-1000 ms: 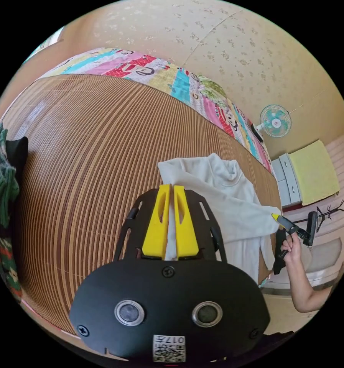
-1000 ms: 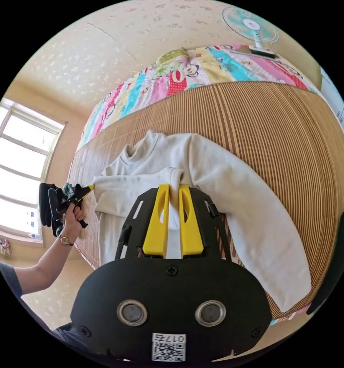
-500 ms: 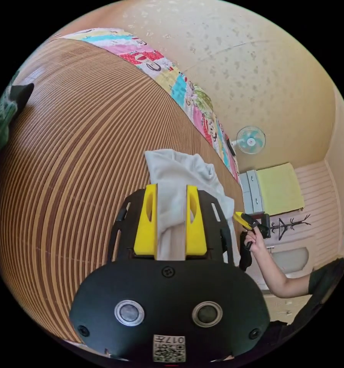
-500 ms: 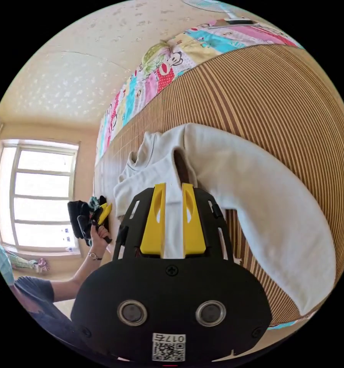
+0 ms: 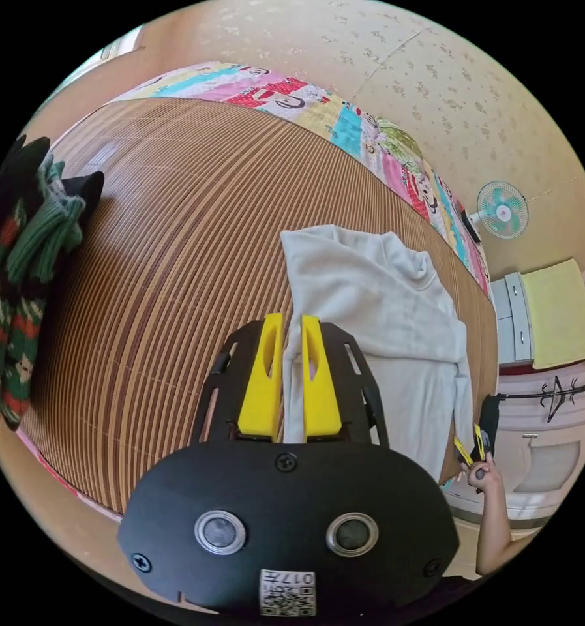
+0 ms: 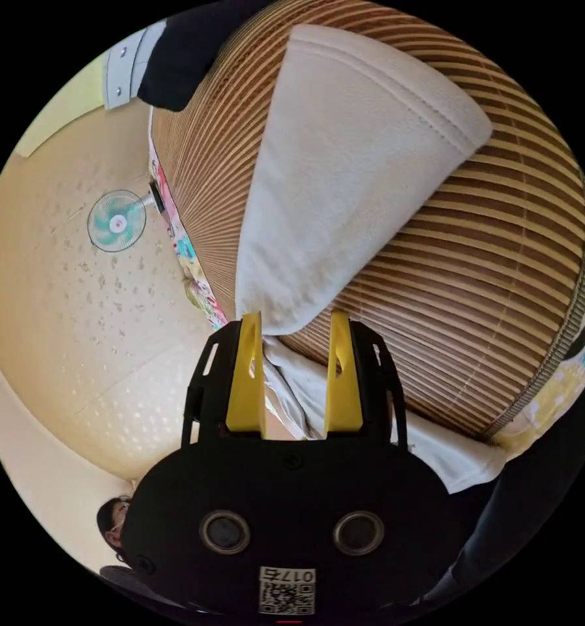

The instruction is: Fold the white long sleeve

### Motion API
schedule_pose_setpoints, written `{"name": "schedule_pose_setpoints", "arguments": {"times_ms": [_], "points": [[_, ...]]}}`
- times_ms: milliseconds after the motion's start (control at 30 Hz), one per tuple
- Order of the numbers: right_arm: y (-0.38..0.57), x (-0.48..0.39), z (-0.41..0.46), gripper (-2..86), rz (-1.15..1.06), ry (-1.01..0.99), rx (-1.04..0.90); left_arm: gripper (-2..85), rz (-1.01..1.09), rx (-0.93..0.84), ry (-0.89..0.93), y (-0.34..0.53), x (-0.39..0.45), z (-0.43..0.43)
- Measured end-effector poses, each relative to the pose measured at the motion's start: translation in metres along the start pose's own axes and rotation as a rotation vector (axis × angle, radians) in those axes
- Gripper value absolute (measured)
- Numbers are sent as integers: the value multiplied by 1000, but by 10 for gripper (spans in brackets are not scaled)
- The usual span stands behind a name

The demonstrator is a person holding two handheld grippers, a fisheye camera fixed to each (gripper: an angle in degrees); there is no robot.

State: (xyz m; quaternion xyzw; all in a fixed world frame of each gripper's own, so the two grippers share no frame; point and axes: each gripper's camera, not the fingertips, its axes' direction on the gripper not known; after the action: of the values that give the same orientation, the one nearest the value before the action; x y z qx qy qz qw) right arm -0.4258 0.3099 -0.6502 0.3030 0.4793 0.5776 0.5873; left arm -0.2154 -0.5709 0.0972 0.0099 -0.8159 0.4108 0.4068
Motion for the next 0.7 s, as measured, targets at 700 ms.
{"name": "schedule_pose_setpoints", "arguments": {"times_ms": [700], "points": [[304, -122, 381, 56, -1284, 644, -904, 161, -122, 188, 374, 37, 10, -22]]}}
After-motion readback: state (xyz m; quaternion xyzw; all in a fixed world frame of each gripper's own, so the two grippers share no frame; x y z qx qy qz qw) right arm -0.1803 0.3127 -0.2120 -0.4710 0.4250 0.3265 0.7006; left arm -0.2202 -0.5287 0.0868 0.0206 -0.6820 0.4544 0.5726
